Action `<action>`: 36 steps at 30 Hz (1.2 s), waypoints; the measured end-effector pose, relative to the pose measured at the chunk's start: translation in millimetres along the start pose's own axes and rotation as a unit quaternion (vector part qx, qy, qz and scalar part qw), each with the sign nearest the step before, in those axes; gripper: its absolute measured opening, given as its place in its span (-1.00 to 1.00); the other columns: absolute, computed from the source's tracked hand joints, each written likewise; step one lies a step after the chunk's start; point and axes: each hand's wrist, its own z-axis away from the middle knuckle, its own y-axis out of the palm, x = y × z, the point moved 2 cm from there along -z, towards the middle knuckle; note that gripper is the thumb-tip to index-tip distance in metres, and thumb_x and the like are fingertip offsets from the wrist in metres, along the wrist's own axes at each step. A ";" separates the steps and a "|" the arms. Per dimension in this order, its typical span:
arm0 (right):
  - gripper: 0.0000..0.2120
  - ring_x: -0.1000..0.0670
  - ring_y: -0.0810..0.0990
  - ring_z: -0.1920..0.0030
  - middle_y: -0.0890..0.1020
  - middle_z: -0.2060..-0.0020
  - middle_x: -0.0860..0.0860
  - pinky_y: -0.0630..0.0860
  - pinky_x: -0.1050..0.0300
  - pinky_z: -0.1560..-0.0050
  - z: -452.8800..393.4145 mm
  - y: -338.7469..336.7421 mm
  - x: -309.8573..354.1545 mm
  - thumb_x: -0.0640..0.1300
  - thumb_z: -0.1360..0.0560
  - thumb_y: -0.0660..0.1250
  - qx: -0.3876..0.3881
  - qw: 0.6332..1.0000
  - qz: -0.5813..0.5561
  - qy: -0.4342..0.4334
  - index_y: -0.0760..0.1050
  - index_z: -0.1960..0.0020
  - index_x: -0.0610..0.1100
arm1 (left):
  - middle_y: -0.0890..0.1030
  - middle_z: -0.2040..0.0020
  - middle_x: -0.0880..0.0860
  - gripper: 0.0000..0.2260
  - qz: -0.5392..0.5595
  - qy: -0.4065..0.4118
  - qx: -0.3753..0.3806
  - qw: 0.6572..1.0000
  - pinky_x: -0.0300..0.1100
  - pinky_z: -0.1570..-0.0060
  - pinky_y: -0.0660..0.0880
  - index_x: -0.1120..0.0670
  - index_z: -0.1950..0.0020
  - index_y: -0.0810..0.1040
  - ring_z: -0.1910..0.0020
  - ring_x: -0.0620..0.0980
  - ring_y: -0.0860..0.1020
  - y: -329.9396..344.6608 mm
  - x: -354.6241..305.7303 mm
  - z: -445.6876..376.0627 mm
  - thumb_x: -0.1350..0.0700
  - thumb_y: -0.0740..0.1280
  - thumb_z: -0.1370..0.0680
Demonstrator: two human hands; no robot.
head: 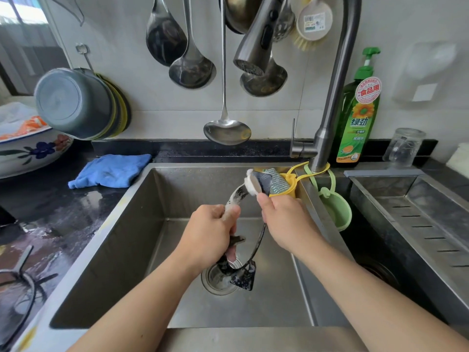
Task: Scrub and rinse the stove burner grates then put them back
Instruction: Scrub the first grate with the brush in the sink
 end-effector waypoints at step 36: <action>-0.46 -0.09 0.48 0.31 0.49 0.40 -0.02 0.28 0.06 0.41 -1.0 -18.1 -9.9 0.18 -0.69 -0.03 -0.120 0.992 0.024 0.016 0.42 0.28 -0.09 | 0.50 0.51 0.13 -0.58 0.003 -0.012 -0.031 0.999 0.02 0.31 0.55 0.13 0.29 0.42 0.51 0.18 0.57 -2.3 5.4 -3.3 -0.06 0.22 -0.70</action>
